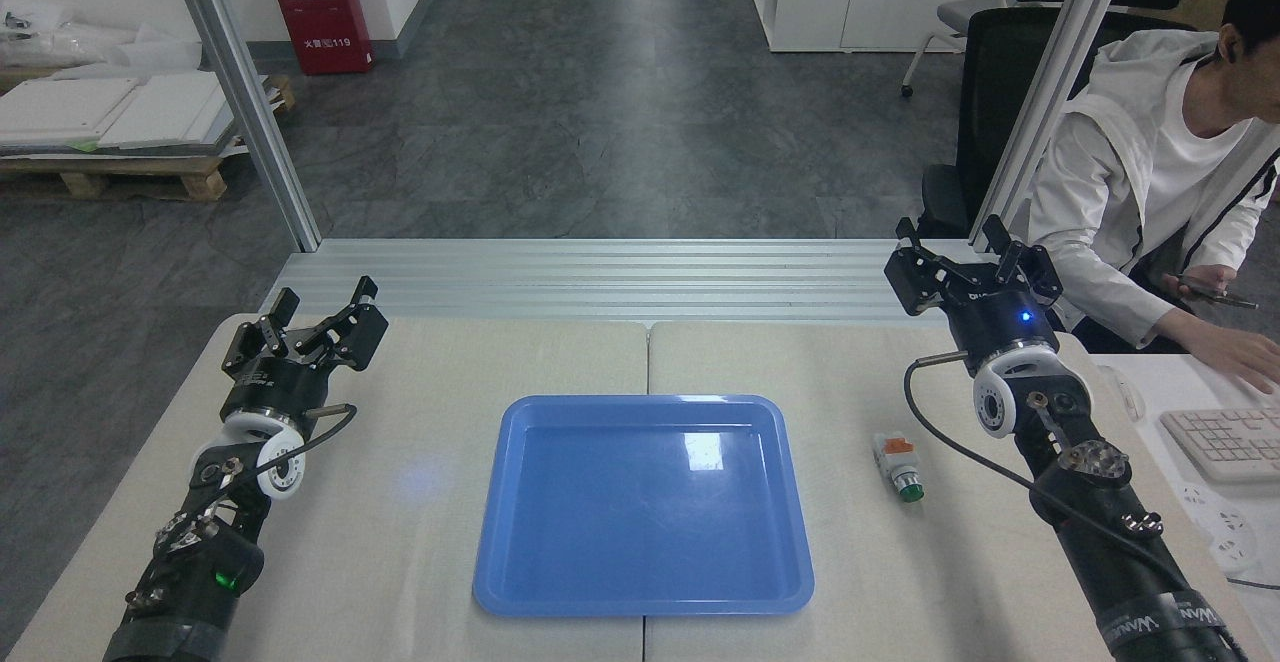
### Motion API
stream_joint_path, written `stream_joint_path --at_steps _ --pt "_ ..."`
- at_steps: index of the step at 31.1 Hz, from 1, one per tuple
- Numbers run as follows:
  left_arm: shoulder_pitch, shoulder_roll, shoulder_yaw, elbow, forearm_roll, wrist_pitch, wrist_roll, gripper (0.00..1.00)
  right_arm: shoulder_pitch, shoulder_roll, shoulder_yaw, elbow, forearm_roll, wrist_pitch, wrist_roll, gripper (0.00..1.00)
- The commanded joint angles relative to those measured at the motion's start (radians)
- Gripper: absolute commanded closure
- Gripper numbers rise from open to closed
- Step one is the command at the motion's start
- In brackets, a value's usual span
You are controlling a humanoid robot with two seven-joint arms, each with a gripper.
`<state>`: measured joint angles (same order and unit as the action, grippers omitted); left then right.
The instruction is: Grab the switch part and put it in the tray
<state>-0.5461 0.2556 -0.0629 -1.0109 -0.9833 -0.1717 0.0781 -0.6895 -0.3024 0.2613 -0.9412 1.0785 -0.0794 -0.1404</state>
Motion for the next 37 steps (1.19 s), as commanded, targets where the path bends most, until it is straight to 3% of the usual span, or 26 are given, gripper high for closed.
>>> stream_joint_path --at_steps 1,11,18,37 --pt "0.0 -0.001 0.0 0.0 0.0 0.0 0.0 0.0 -0.002 -0.003 0.009 0.002 0.003 0.009 -0.016 0.02" --pt "0.0 0.001 0.0 0.0 0.0 0.0 0.0 0.0 -0.005 -0.003 0.013 0.004 0.003 0.001 -0.011 0.01" --pt "0.0 0.001 0.0 0.0 0.0 0.0 0.0 0.0 -0.005 -0.014 0.012 -0.001 -0.003 -0.002 0.079 0.01" --pt "0.0 0.001 0.0 0.0 0.0 0.0 0.0 0.0 -0.007 -0.015 0.006 0.001 -0.006 0.009 0.093 0.02"
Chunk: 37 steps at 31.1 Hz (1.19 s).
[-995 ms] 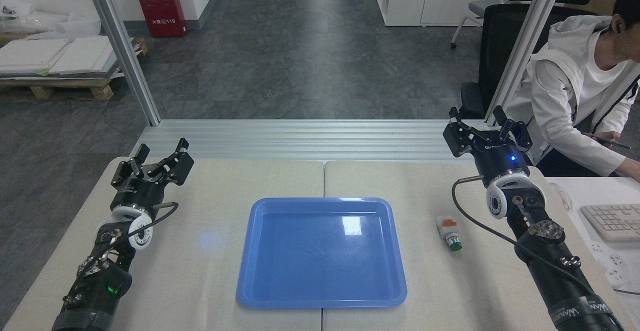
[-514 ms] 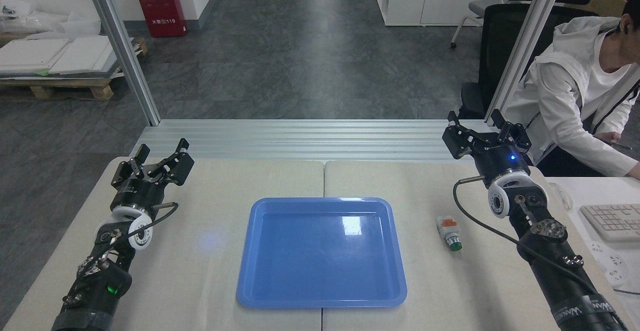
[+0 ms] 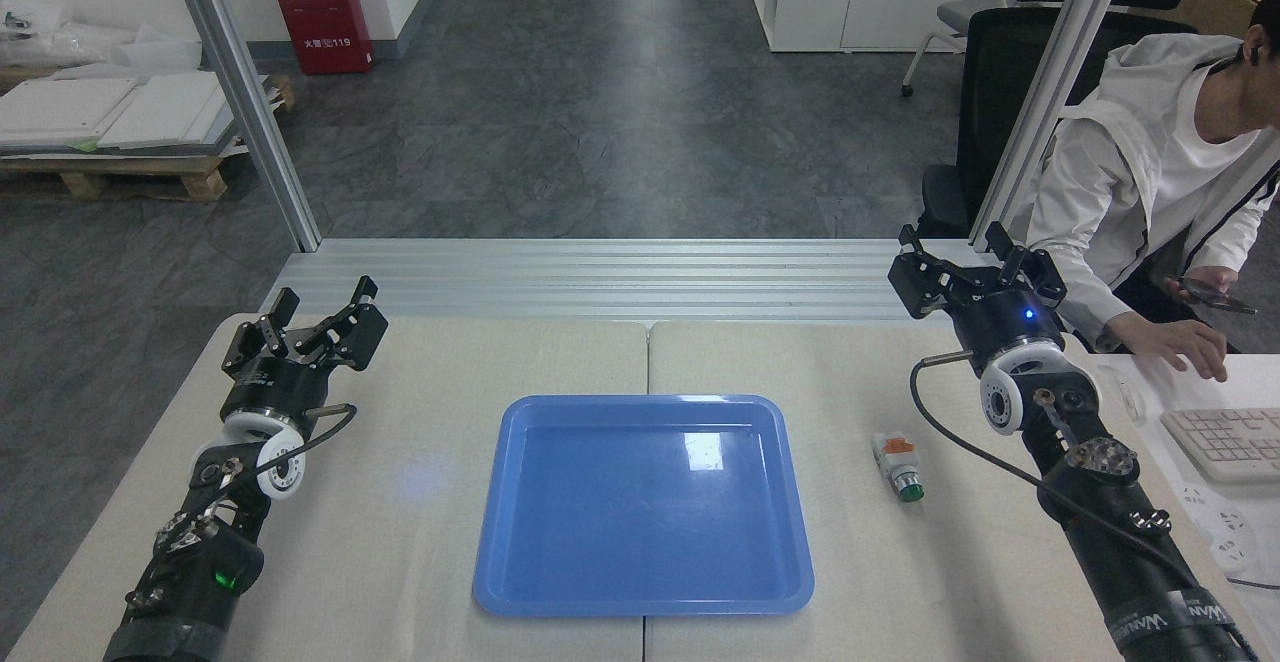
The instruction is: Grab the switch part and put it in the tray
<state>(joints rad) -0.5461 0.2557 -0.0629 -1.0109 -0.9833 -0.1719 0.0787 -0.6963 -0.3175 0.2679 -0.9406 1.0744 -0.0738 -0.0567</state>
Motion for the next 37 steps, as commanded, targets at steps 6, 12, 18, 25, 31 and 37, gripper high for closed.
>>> stream_joint_path --at_steps 6,12,18,25,31,37 --pt "0.0 -0.001 0.0 0.0 0.0 0.0 0.0 0.0 0.003 -0.006 -0.018 0.0 -0.007 0.0 0.06 0.02" --pt "0.0 0.0 0.0 0.0 0.0 0.0 0.0 0.0 0.014 0.006 -0.009 -0.004 -0.004 0.003 0.063 0.02" --pt "0.0 -0.001 0.0 0.0 0.0 0.0 0.0 0.0 0.046 0.005 -0.009 -0.076 -0.005 0.005 0.073 0.02" --pt "0.0 0.0 0.0 0.0 0.0 0.0 0.0 0.0 0.194 0.0 -0.012 -0.222 0.006 0.029 0.118 0.02" --pt "0.0 0.0 0.0 0.0 0.0 0.0 0.0 0.0 0.287 0.005 0.011 -0.213 0.012 0.109 0.123 0.02" --pt "0.0 0.0 0.0 0.0 0.0 -0.001 0.0 0.0 0.319 0.011 0.017 -0.103 0.01 0.103 0.129 0.02"
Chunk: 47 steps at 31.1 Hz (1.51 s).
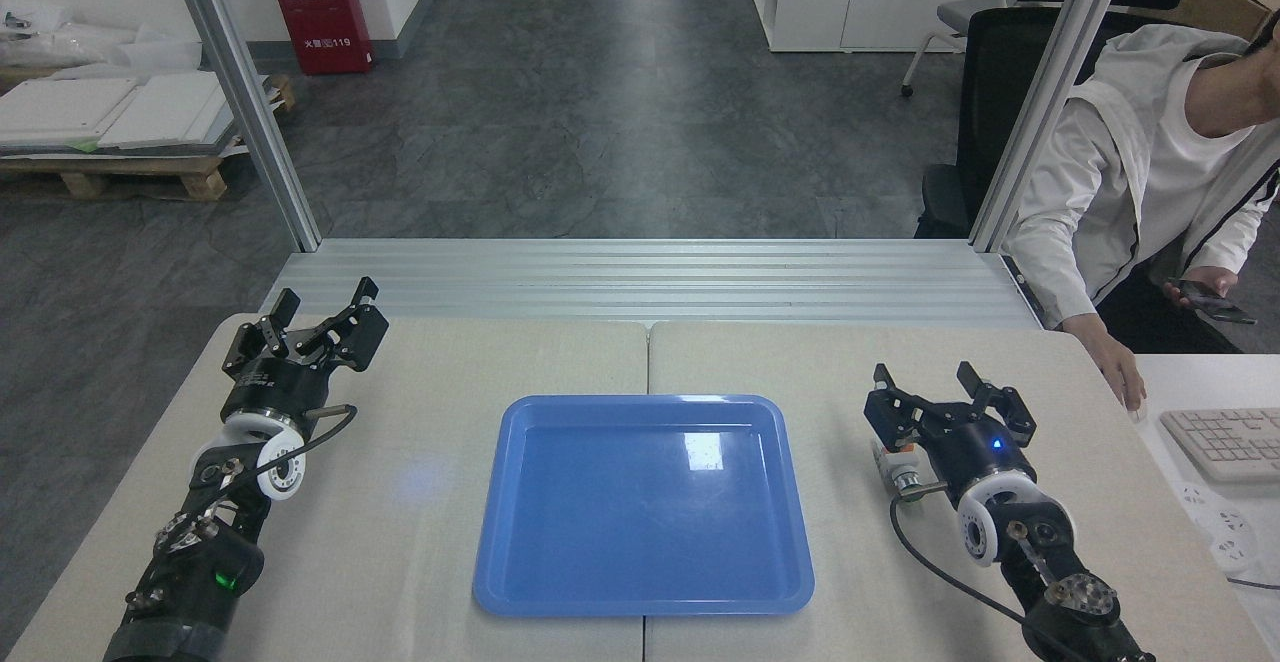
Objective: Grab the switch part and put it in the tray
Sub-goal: 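Lower the right gripper onto the white-and-orange switch part and close it, then lift the switch part and carry it over the blue tray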
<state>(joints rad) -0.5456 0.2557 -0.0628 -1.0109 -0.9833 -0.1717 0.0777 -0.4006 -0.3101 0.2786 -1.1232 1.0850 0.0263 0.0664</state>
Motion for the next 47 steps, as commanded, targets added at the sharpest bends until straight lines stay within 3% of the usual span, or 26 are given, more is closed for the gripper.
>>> stream_joint_path --at_steps 1,12,14,16,17,19,20,24,28,33,37,41,43,47 --pt "0.0 0.0 0.0 0.0 0.0 -0.002 0.0 0.0 0.023 0.003 0.014 0.1 -0.002 0.0 0.012 0.02" --pt "0.0 0.0 0.0 0.0 0.0 -0.002 0.001 0.0 0.022 0.013 0.091 0.166 -0.005 -0.026 0.012 0.02" --pt "0.0 0.0 0.0 0.0 0.0 -0.002 0.0 0.0 0.019 0.013 0.114 0.192 -0.002 -0.017 0.012 0.06" --pt "0.0 0.0 0.0 0.0 0.0 0.0 0.0 0.0 0.014 0.013 0.131 0.221 0.001 -0.014 0.012 0.15" --pt "0.0 -0.001 0.0 0.0 0.0 0.0 0.0 0.0 0.014 0.011 0.142 0.229 0.001 -0.016 0.012 0.27" --pt "0.0 0.0 0.0 0.0 0.0 0.0 0.0 0.0 0.014 0.011 0.165 0.23 0.003 -0.014 0.012 0.64" --pt "0.0 0.0 0.0 0.0 0.0 -0.002 0.0 0.0 0.014 0.011 0.172 0.23 0.003 -0.014 0.012 0.73" --pt "0.0 0.0 0.0 0.0 0.0 -0.002 0.0 0.0 0.014 0.013 0.16 0.224 0.0 -0.005 0.012 0.88" --pt "0.0 0.0 0.0 0.0 0.0 0.0 0.0 0.0 0.003 0.013 0.155 0.185 -0.01 0.046 0.003 0.91" --pt "0.0 -0.001 0.0 0.0 0.0 0.0 0.0 0.0 -0.009 0.025 0.11 -0.037 -0.014 0.08 0.01 0.91" --pt "0.0 -0.001 0.0 0.0 0.0 -0.002 0.0 0.0 -0.004 0.109 0.132 -0.229 0.013 0.164 0.096 0.92" --pt "0.0 0.0 0.0 0.0 0.0 -0.002 0.0 0.0 0.002 0.212 0.279 -0.299 0.16 0.337 0.248 0.91" --pt "0.0 -0.001 0.0 0.0 0.0 0.0 0.0 0.0 0.019 0.235 0.344 -0.305 0.231 0.424 0.302 0.91" --pt "0.0 -0.001 0.0 0.0 0.0 0.0 0.0 0.0 0.084 0.252 0.395 -0.299 0.297 0.511 0.412 0.9"
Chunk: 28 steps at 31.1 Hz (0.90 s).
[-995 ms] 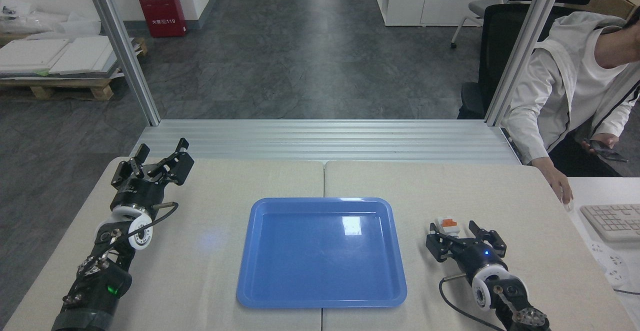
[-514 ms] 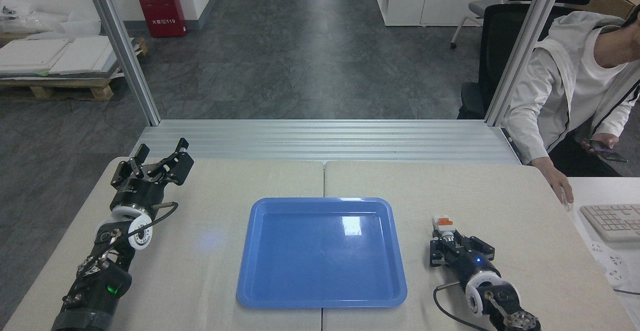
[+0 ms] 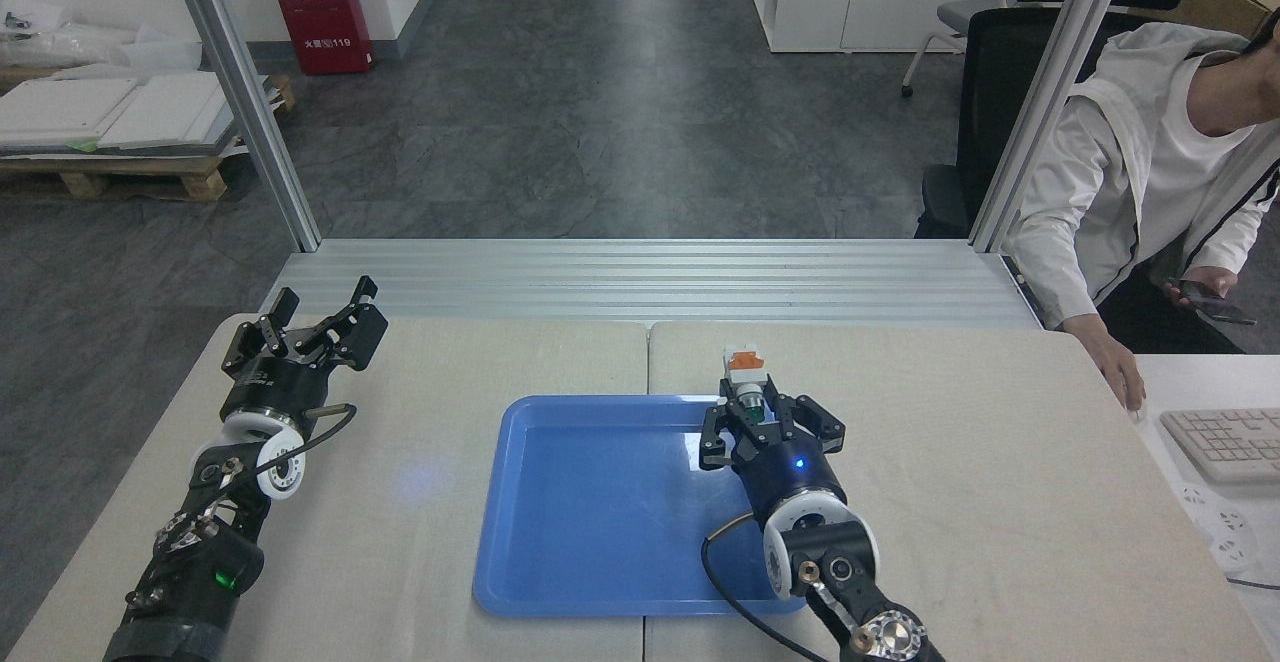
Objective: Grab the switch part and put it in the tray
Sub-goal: 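Lift the switch part and carry it over the blue tray, then lower the switch part into the tray and open the right gripper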
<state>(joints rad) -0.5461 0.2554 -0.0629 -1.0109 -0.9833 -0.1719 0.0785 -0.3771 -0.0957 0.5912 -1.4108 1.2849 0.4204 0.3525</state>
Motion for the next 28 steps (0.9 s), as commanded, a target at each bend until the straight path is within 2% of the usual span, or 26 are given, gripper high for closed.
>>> stream_joint_path --at_steps 1,4,10,13,17,21,28 --pt "0.0 0.001 0.0 0.0 0.0 0.0 0.0 0.0 0.079 0.04 0.091 -0.007 0.118 0.124 0.14 0.9" --pt "0.0 0.001 0.0 0.0 0.0 0.0 0.0 0.0 0.121 0.04 0.094 0.009 0.16 0.13 0.151 0.9" --pt "0.0 0.001 0.0 0.0 0.0 0.0 0.0 0.0 0.132 0.037 0.088 0.039 0.159 0.132 0.151 0.89" --pt "0.0 0.001 0.0 0.0 0.0 0.0 0.0 0.0 0.13 0.037 0.085 0.042 0.151 0.132 0.152 0.86" --pt "0.0 0.001 0.0 0.0 0.0 -0.001 0.0 0.0 0.124 0.042 0.081 0.059 0.142 0.132 0.151 0.77" --pt "0.0 -0.001 0.0 0.0 0.0 -0.001 0.0 0.0 0.118 0.07 0.079 0.061 0.096 0.133 0.145 0.74" --pt "0.0 0.001 0.0 0.0 0.0 0.0 0.0 0.0 0.104 0.125 0.082 0.061 0.096 0.135 0.141 0.74"
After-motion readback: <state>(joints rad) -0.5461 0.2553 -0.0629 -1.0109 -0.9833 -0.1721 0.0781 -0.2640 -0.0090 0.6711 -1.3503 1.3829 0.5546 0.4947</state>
